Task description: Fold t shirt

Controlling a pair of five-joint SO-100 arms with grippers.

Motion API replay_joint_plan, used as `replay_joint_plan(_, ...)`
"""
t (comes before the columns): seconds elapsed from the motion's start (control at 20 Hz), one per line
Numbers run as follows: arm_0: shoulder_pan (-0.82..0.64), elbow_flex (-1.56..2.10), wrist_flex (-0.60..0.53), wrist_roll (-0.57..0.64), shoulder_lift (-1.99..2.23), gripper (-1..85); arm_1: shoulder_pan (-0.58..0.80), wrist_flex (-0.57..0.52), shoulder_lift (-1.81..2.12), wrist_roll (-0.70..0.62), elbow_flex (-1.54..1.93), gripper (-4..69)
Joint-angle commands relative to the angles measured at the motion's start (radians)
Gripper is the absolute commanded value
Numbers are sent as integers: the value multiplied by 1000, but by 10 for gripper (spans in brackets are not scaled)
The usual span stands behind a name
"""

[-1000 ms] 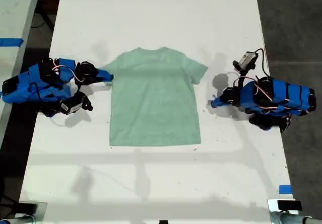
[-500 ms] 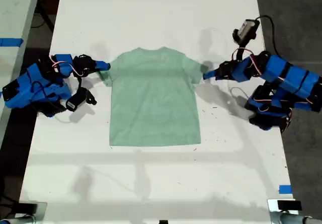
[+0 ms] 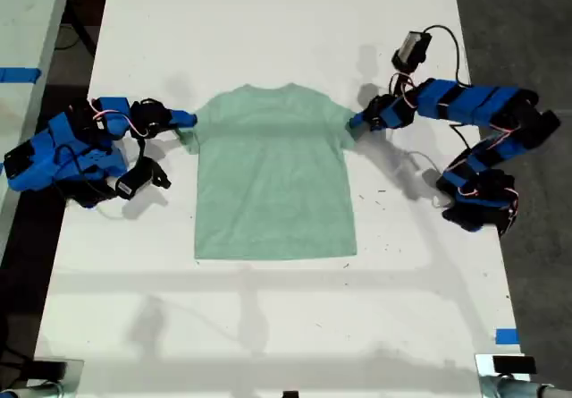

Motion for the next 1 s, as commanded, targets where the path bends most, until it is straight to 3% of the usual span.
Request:
replay_joint_plan(0.0,0,15,-12,-3,6,-4,43,-89,-87,12,-64,213)
replay_joint_plan(0.1,0,15,-12,-2,6,-4,52,-100,-115,-3,-91,190)
replay_joint_plan(0.15,0,17,-11,-2,6,-4,46,-100,-130,0,-101,13)
replay_joint_plan(0.35,-3,17,-9,-3,6,-4,12,-87,-94,6,-78,17)
replay_joint_plan(0.6,-8,17,-9,0,6,-4,-127,-9,322,126,23,18)
replay_joint_plan(0.8,-11,17,-9,2,6,-4,-390,31,388,72,-204,18)
replay_joint_plan(0.95,-11,17,-9,2,6,-4,-572,-77,224,72,-314,18)
